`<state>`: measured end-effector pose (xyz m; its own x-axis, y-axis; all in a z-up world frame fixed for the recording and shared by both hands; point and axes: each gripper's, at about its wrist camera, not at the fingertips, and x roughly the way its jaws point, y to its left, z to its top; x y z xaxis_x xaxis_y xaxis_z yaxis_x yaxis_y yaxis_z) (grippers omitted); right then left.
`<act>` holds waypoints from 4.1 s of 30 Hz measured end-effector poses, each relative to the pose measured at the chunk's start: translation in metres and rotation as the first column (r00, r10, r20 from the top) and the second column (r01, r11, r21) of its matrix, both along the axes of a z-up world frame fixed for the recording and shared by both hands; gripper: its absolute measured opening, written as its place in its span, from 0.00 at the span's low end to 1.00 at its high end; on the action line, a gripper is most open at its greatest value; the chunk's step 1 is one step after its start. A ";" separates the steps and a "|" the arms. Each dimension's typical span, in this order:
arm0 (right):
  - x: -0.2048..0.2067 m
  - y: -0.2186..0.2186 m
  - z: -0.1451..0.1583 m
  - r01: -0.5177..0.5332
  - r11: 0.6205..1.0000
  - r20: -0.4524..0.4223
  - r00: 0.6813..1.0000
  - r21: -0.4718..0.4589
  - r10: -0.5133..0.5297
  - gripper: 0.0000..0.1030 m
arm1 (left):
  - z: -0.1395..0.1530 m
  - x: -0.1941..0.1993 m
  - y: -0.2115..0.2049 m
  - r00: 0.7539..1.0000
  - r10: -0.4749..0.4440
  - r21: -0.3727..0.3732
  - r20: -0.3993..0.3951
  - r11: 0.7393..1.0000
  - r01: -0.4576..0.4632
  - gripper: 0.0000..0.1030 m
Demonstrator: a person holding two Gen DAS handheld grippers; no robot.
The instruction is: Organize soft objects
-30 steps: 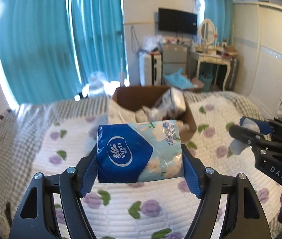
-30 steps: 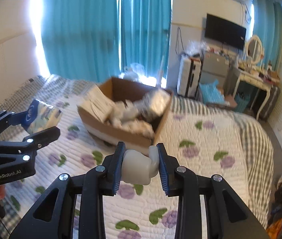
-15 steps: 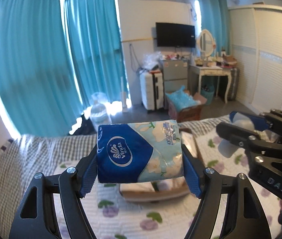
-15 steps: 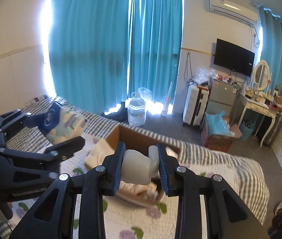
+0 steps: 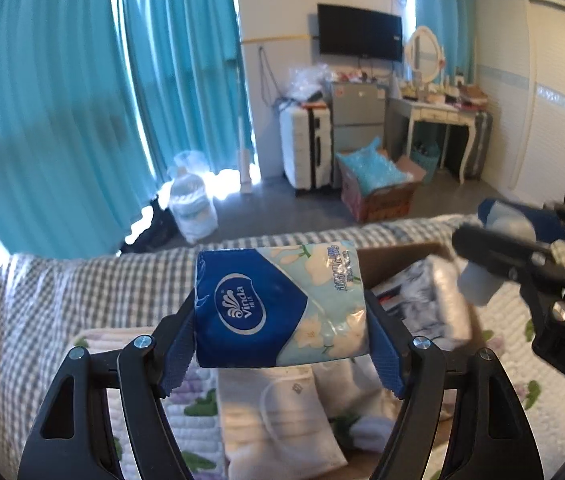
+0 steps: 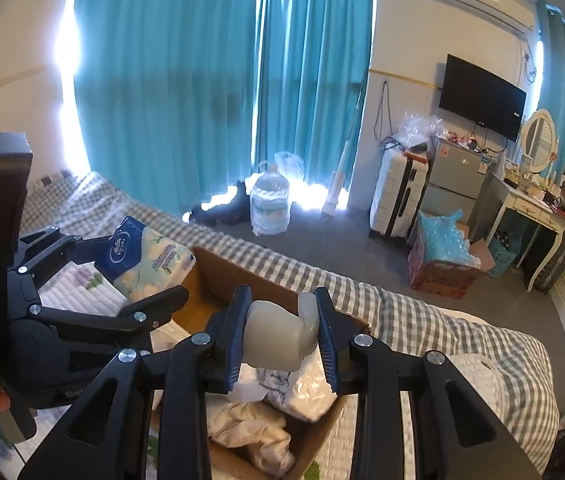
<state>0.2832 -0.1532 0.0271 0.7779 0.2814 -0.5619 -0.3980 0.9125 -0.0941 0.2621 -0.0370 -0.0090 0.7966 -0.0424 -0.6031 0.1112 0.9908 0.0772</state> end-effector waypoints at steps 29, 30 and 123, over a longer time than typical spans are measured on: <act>-0.005 -0.022 0.031 0.141 0.988 0.021 0.990 0.063 -0.142 0.74 | 0.073 -0.075 0.009 0.987 -0.004 0.027 0.163 1.000 0.000 0.77; -0.018 -0.026 0.042 0.140 0.988 0.039 0.989 0.064 -0.143 0.76 | 0.090 -0.091 0.007 0.981 -0.003 0.028 0.195 1.000 -0.002 0.77; -0.215 -0.032 -0.058 0.279 0.948 0.224 0.925 0.152 -0.308 1.00 | -0.014 -0.223 0.043 0.944 0.102 -0.072 0.315 0.994 -0.083 0.94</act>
<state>0.0686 -0.1847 -0.0313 0.9435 0.0713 -0.3236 -0.0892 0.9952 -0.0408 0.0393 0.0059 -0.0226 0.9483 0.0140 -0.3169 -0.0025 0.9993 0.0367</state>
